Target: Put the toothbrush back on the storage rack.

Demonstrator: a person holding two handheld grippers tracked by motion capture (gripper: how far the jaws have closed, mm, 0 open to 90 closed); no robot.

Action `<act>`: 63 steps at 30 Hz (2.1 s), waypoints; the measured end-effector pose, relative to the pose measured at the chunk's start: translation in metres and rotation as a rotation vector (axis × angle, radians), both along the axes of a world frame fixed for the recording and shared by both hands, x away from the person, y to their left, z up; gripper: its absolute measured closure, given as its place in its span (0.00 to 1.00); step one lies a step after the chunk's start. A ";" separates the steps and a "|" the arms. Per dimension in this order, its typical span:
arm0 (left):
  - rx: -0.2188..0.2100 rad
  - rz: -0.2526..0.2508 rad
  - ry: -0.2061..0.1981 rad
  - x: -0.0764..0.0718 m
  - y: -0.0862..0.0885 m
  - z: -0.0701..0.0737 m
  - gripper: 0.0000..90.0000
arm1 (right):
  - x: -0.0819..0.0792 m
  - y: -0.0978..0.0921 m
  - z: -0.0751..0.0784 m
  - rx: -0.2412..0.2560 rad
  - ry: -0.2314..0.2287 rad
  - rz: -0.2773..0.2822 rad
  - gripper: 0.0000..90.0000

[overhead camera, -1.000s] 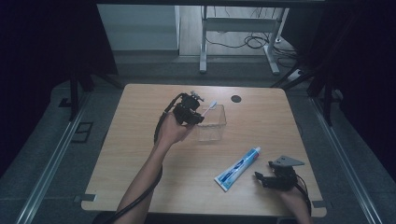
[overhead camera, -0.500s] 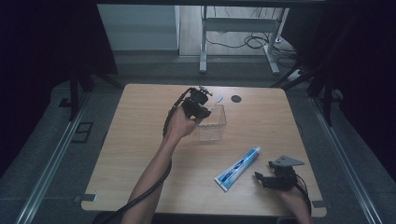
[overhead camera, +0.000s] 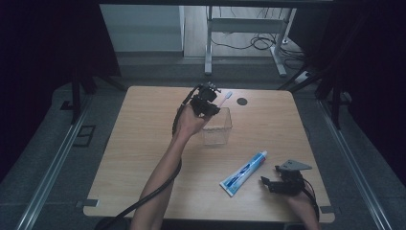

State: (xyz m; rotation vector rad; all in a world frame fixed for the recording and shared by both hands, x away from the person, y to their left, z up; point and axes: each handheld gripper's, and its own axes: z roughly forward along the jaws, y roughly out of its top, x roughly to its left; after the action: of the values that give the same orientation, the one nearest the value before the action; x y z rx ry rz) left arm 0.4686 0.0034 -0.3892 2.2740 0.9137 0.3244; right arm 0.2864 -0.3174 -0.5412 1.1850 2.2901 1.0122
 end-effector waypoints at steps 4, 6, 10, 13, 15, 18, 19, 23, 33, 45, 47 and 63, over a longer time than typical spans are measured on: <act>-0.009 0.002 -0.026 0.004 -0.002 0.002 0.88 | 0.000 0.000 0.000 0.000 0.000 0.000 0.24; -0.019 0.006 -0.041 0.005 -0.003 0.002 0.88 | 0.000 0.000 0.000 0.000 0.000 0.000 0.24; -0.045 0.019 -0.061 0.007 -0.004 0.004 0.88 | 0.000 0.000 0.000 0.000 0.000 0.001 0.24; -0.057 0.027 -0.074 0.009 -0.005 0.004 0.88 | 0.000 0.000 0.000 0.000 0.000 0.001 0.24; -0.069 0.032 -0.077 0.010 -0.006 0.004 0.88 | 0.000 0.000 0.000 0.000 0.001 0.001 0.24; -0.072 0.033 -0.083 0.012 -0.008 0.004 0.88 | 0.000 0.000 0.000 -0.001 0.000 0.004 0.24; -0.073 0.034 -0.086 0.012 -0.009 0.004 0.88 | 0.000 0.000 0.000 -0.001 0.000 0.004 0.24; -0.071 0.035 -0.091 0.014 -0.013 0.000 0.88 | 0.000 0.000 0.000 -0.001 0.000 0.004 0.24; -0.062 0.039 -0.127 0.010 -0.019 -0.013 0.88 | 0.000 0.000 0.000 -0.001 0.000 0.004 0.24; -0.067 0.029 -0.120 0.006 -0.021 -0.031 0.88 | 0.000 0.000 0.000 -0.002 -0.001 0.006 0.24; -0.070 0.030 -0.116 0.006 -0.020 -0.033 0.88 | 0.000 0.000 0.000 -0.002 0.001 0.004 0.24; -0.045 0.029 -0.102 0.002 -0.020 -0.048 0.88 | 0.000 0.000 0.000 -0.002 0.001 0.005 0.24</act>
State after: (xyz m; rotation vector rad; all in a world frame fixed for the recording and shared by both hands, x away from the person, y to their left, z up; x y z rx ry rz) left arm 0.4705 -0.0162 -0.4370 2.1838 0.8935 0.4244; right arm 0.2866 -0.3174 -0.5412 1.1800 2.2946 1.0114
